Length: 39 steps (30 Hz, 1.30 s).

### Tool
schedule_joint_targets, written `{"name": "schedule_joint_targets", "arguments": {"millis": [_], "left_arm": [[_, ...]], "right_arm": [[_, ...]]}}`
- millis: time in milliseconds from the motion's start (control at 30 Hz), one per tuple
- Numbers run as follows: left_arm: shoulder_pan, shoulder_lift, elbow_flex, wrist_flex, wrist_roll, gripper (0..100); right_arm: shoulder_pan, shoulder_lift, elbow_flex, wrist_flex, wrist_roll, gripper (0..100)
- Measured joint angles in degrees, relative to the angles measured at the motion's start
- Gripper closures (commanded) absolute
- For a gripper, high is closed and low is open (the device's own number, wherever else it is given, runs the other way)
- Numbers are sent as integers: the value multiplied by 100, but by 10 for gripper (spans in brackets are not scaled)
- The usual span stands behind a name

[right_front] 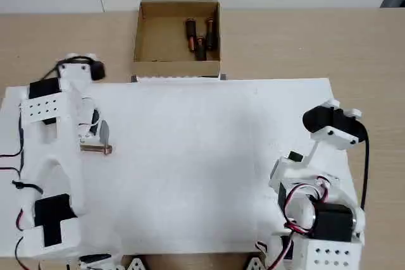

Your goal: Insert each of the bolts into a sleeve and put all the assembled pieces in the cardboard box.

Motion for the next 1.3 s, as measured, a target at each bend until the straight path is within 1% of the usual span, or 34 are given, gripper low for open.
{"name": "schedule_joint_targets", "arguments": {"millis": [67,267,467,600,733,767,967,1133,1300], "left_arm": [[0,0,0,18,-545,834],[0,0,0,18,-1811,834],[123,0,167,18,-2875,840],[176,193,193,18,-3965,894],[176,264,193,18,-5222,903],[176,264,193,18,-5442,903],[176,334,193,0,-5556,894],[176,334,193,-396,-5679,835],[176,343,193,-615,-5679,829]], "right_arm": [[0,0,0,0,0,996],[18,-9,255,-105,0,996],[9,0,264,-158,-9,996],[18,0,264,-158,-9,996],[9,0,264,-158,-9,996],[9,0,264,-158,-9,996],[9,0,264,-158,-9,996],[9,0,264,-158,-9,996],[9,0,264,-158,-9,996]]}}
